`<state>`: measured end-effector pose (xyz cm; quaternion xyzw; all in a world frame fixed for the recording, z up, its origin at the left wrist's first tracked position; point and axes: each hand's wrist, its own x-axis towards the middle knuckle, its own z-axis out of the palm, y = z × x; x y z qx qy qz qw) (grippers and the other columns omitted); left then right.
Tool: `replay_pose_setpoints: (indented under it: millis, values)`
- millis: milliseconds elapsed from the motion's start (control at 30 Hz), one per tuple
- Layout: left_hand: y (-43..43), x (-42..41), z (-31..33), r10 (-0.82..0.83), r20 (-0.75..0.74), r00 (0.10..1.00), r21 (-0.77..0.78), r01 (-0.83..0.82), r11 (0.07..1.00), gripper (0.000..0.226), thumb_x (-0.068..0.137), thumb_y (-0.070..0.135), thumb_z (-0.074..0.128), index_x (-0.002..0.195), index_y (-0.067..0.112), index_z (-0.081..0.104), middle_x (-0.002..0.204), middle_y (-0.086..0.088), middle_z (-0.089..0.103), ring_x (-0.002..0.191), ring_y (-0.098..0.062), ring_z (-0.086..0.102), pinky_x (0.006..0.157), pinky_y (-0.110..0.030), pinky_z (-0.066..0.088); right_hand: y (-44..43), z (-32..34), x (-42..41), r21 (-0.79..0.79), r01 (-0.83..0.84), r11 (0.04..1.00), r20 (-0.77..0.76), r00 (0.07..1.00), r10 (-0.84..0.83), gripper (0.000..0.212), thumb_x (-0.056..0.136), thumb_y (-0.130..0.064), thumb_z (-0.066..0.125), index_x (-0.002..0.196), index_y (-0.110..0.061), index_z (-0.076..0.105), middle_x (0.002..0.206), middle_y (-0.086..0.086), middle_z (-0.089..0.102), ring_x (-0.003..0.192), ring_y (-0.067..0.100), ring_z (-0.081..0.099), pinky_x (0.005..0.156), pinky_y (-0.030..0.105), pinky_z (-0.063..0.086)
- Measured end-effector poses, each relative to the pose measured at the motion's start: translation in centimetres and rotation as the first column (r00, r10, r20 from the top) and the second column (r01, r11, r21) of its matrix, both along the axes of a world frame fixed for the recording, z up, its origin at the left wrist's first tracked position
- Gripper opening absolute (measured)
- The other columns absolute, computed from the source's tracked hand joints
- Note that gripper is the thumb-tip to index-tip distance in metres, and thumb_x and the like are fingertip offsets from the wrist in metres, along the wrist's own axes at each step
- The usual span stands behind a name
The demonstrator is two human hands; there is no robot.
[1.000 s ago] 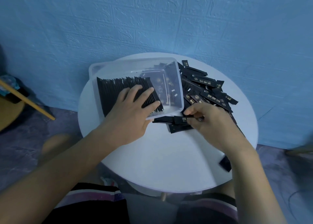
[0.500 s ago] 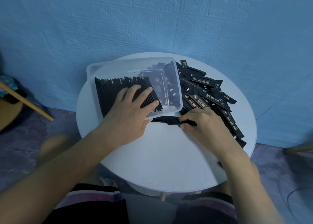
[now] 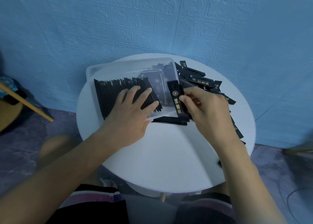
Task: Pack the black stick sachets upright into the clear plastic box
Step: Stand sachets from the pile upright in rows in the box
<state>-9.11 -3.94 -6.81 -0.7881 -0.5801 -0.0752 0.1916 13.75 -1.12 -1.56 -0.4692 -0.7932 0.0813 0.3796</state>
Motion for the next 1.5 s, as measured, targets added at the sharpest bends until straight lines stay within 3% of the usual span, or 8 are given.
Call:
replay_pose_setpoints:
  millis: [233, 400, 567, 700, 1000, 1100, 1200, 1500]
  values:
    - [-0.1, 0.2, -0.1, 0.018, 0.004, 1.0, -0.01, -0.018, 1.0, 0.056, 0.092, 0.038, 0.063, 0.145, 0.024, 0.052, 0.16, -0.013, 0.035, 0.143, -0.042, 0.03, 0.114, -0.061, 0.027, 2.3, 0.8, -5.3, 0.094, 0.152, 0.984, 0.026, 0.987, -0.156, 0.018, 0.101, -0.03, 0.052, 0.103, -0.017, 0.065, 0.085, 0.002, 0.074, 0.082, 0.032, 0.068, 0.069, 0.04, 0.05]
    - [-0.1, 0.3, -0.2, 0.014, 0.012, 1.0, 0.012, -0.014, 1.0, 0.054, 0.092, 0.036, 0.064, 0.143, 0.023, 0.054, 0.159, -0.014, 0.037, 0.142, -0.043, 0.032, 0.114, -0.061, 0.027, 3.3, -0.7, -7.2, 0.032, 0.188, 0.982, 0.186, 0.964, -0.191, 0.017, 0.1, -0.025, 0.046, 0.101, -0.013, 0.059, 0.09, 0.007, 0.073, 0.084, 0.039, 0.065, 0.064, 0.039, 0.04]
    - [-0.2, 0.4, -0.4, 0.003, 0.034, 0.999, 0.04, -0.004, 0.999, 0.052, 0.091, 0.033, 0.063, 0.141, 0.022, 0.057, 0.159, -0.013, 0.038, 0.141, -0.044, 0.034, 0.115, -0.06, 0.025, 3.1, -1.7, -8.2, -0.038, 0.161, 0.986, 0.247, 0.958, -0.146, 0.017, 0.097, -0.018, 0.049, 0.111, -0.014, 0.059, 0.094, 0.013, 0.072, 0.087, 0.043, 0.064, 0.066, 0.042, 0.042]
    - [-0.3, 0.5, -0.5, 0.004, 0.035, 0.999, 0.047, -0.006, 0.999, 0.05, 0.093, 0.034, 0.062, 0.141, 0.021, 0.057, 0.159, -0.014, 0.038, 0.141, -0.044, 0.034, 0.115, -0.06, 0.025, 3.1, -2.1, -8.3, -0.096, 0.194, 0.976, 0.329, 0.932, -0.152, 0.019, 0.096, -0.013, 0.051, 0.112, -0.016, 0.06, 0.094, 0.016, 0.07, 0.089, 0.043, 0.065, 0.064, 0.037, 0.033]
    - [-0.5, 0.6, -0.3, -0.009, 0.06, 0.998, 0.056, 0.005, 0.998, 0.049, 0.09, 0.029, 0.065, 0.138, 0.018, 0.059, 0.158, -0.015, 0.039, 0.14, -0.046, 0.036, 0.114, -0.06, 0.027, 3.2, -1.7, -8.8, -0.274, 0.145, 0.951, 0.216, 0.973, -0.086, 0.028, 0.093, -0.005, 0.048, 0.117, -0.012, 0.062, 0.11, 0.011, 0.067, 0.104, 0.036, 0.061, 0.072, 0.036, 0.04]
    - [-0.5, 0.6, -0.4, -0.022, 0.05, 0.999, 0.053, 0.019, 0.998, 0.055, 0.089, 0.027, 0.063, 0.142, 0.017, 0.055, 0.161, -0.016, 0.035, 0.147, -0.045, 0.028, 0.117, -0.062, 0.024, 3.0, -1.1, -8.5, -0.334, 0.127, 0.934, 0.215, 0.975, -0.056, 0.033, 0.093, -0.004, 0.045, 0.12, -0.013, 0.062, 0.113, 0.009, 0.07, 0.106, 0.035, 0.061, 0.072, 0.033, 0.034]
    - [-0.5, 0.6, -0.6, -0.035, 0.04, 0.999, 0.051, 0.033, 0.998, 0.06, 0.089, 0.026, 0.063, 0.146, 0.016, 0.051, 0.162, -0.018, 0.031, 0.153, -0.04, 0.02, 0.121, -0.061, 0.018, 2.6, -0.3, -8.2, -0.408, 0.088, 0.909, 0.172, 0.985, -0.018, 0.037, 0.093, -0.003, 0.043, 0.122, -0.013, 0.063, 0.114, 0.009, 0.072, 0.107, 0.036, 0.061, 0.077, 0.035, 0.041]
    - [-0.2, 0.5, 0.2, -0.037, -0.005, 0.999, 0.024, 0.037, 0.999, 0.062, 0.083, 0.033, 0.071, 0.14, 0.016, 0.055, 0.16, -0.016, 0.035, 0.146, -0.04, 0.032, 0.118, -0.06, 0.023, 2.1, 0.1, -7.6, -0.509, 0.029, 0.861, 0.066, 0.998, 0.005, 0.046, 0.095, -0.003, 0.041, 0.133, -0.021, 0.061, 0.124, 0.005, 0.071, 0.116, 0.031, 0.062, 0.096, 0.036, 0.049]
